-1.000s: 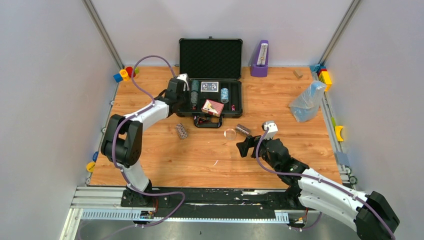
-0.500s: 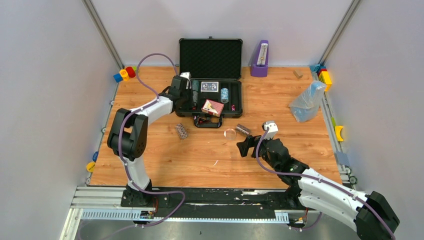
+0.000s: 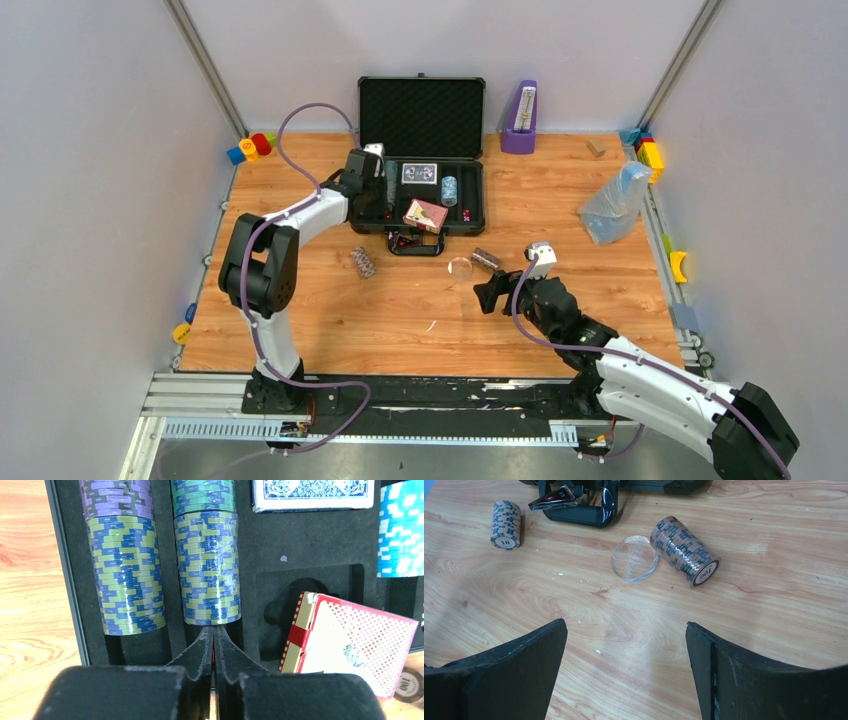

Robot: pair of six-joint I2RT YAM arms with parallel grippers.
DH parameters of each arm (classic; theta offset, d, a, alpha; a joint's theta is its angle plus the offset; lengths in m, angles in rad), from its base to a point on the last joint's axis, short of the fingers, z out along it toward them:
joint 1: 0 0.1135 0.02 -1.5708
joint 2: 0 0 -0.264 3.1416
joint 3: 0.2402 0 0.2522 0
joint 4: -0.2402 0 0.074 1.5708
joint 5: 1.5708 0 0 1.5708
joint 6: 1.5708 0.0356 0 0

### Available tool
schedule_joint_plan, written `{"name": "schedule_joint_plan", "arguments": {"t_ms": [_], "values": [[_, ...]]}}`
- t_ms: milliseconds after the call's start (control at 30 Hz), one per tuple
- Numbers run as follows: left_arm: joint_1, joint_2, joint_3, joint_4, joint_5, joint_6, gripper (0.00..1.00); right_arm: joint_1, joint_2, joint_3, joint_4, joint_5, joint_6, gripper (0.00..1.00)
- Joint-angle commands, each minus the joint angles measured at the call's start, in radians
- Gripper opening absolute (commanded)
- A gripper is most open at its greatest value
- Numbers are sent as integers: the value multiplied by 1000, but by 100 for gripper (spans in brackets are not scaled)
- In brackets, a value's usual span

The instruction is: Pack up texas hold em set

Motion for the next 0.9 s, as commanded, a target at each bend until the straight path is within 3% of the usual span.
{"name": "schedule_joint_plan", "arguments": {"t_ms": [0,100,167,200,267,400,500,667,867], "values": [[6,-109,-12,-27,0,51,13,-1,-10,3,16,3,3,91],[6,-214,-83,-60,-34,58,33,-1,-13,2,17,-4,3,91],[6,-337,-148,-64,-46,41,53,-1,-12,2,19,-10,4,91],[6,-369,-191,-64,-49,33,70,-1,-11,4,19,-14,3,91],[6,-456,-260,-61,-76,-18,94,-1,-9,7,13,-15,4,91],[10,-564,-355,-108,-146,-200,100,-1,-20,5,9,-19,7,91],[30,-576,-370,-167,-114,-302,100,-1,-29,1,9,-26,8,90],[32,-535,-332,-359,-128,-501,90,-1,-42,2,-1,-27,9,90],[32,-528,-394,-332,-160,-588,89,-1,-60,-3,-4,-29,9,90]]}}
